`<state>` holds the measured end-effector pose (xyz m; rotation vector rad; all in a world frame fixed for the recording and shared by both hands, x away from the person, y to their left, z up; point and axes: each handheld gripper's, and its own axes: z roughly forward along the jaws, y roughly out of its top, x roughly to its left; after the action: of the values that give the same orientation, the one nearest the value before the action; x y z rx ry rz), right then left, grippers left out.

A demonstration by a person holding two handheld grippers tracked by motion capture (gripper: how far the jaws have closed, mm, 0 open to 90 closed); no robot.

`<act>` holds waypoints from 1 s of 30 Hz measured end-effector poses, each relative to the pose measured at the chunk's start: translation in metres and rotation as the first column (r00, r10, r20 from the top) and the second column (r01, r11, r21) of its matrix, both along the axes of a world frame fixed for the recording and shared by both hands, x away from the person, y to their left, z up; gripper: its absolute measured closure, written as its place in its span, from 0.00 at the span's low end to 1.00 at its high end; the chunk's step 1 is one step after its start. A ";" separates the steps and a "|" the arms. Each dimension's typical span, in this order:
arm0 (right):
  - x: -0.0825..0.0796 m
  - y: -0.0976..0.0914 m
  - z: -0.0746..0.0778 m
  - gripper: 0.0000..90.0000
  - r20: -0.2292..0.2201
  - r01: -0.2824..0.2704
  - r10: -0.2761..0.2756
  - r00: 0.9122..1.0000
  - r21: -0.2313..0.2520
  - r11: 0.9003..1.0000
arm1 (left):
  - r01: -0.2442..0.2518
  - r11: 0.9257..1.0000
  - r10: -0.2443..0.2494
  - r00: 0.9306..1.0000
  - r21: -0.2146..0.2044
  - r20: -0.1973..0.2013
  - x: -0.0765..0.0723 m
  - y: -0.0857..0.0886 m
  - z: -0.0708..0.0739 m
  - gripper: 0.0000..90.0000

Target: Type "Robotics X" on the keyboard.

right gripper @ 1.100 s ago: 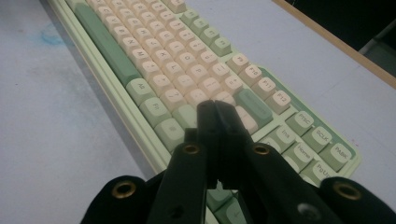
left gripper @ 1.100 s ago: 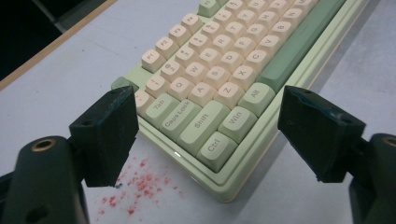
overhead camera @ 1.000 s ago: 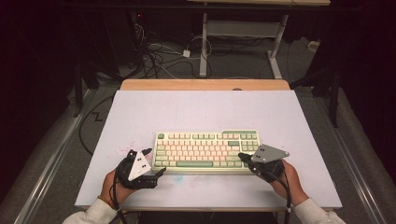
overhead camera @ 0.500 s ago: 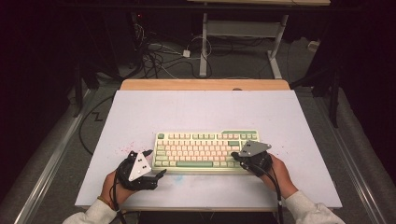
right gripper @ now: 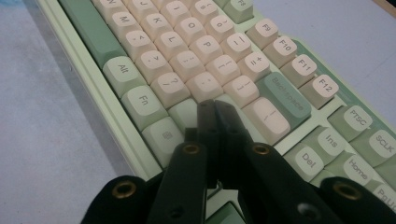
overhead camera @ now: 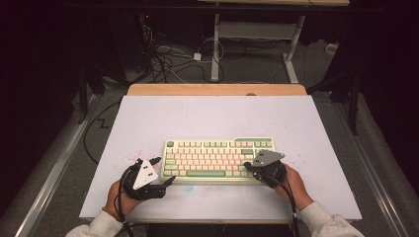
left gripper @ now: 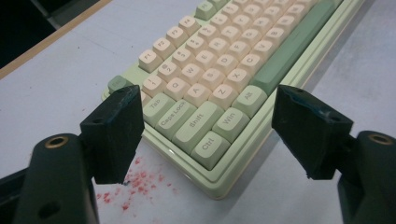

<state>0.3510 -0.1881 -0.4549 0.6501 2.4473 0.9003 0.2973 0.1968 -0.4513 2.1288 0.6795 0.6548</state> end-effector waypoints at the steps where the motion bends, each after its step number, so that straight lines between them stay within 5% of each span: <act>1: 0.000 0.000 0.000 1.00 -0.001 0.001 -0.001 1.000 0.000 1.000 | -0.004 1.000 0.004 1.000 -0.002 -0.004 0.001 0.001 0.001 0.36; 7: -0.001 0.000 0.000 1.00 0.007 -0.003 0.003 1.000 -0.002 1.000 | -0.005 1.000 0.005 0.999 -0.004 -0.032 0.005 0.003 0.007 0.75; 13: -0.002 0.000 -0.001 1.00 0.009 0.003 -0.003 1.000 0.001 1.000 | 0.012 1.000 -0.012 0.996 -0.004 -0.094 0.013 -0.001 0.011 0.97; 30: -0.003 0.000 -0.001 1.00 0.015 0.005 -0.005 1.000 0.000 1.000 | 0.082 0.995 -0.069 0.980 0.061 -0.189 0.043 -0.037 0.017 0.97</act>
<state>0.3484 -0.1881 -0.4561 0.6471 2.4319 0.8995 0.3408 0.1599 -0.4348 2.2877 0.6814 0.4466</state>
